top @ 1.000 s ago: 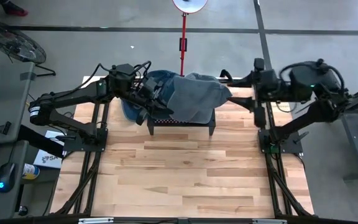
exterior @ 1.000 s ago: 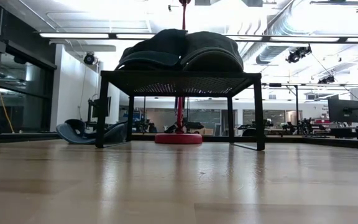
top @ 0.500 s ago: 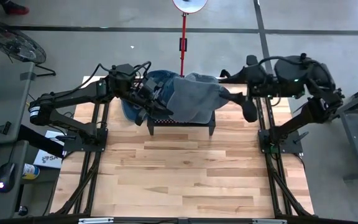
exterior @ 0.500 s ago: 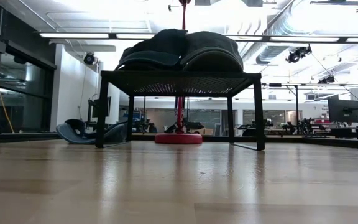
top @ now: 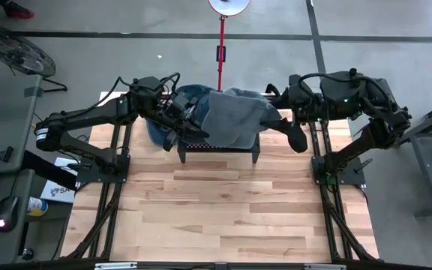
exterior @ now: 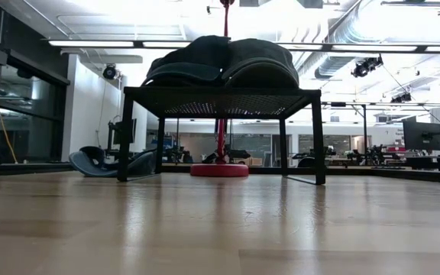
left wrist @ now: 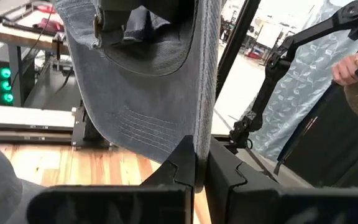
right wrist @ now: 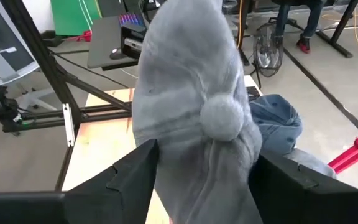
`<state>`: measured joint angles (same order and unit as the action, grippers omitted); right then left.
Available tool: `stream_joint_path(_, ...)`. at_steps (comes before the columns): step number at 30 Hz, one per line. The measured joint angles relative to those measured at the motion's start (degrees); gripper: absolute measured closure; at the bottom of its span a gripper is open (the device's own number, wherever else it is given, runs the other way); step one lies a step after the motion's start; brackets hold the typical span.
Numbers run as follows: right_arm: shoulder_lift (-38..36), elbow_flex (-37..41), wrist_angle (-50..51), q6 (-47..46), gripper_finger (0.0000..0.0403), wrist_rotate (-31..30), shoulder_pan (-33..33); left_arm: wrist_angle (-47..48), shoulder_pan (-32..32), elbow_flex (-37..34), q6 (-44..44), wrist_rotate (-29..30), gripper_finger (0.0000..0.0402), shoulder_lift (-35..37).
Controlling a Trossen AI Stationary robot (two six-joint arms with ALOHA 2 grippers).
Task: Pick & Place hat
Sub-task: Stack the gray cap on the gray cap
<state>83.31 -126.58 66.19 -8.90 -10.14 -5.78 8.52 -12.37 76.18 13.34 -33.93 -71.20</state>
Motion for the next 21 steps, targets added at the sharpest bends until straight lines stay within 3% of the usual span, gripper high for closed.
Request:
stream_joint_path(7,-0.08,0.00,-1.33,-0.09,0.0230,-0.39,0.02,-1.02,-0.02,0.04,0.40,0.00,0.0394,0.00)
stream_joint_path(19,-0.55,-0.11,-8.04,1.98,0.0388,-0.24,0.02,-0.84,-0.01,0.04,0.38,-0.27,0.0394,0.00)
stream_joint_path(21,-0.55,-0.11,-8.48,2.57,0.0396,-0.05,0.02,-0.83,-0.02,0.04,0.39,-0.24,0.0394,0.00)
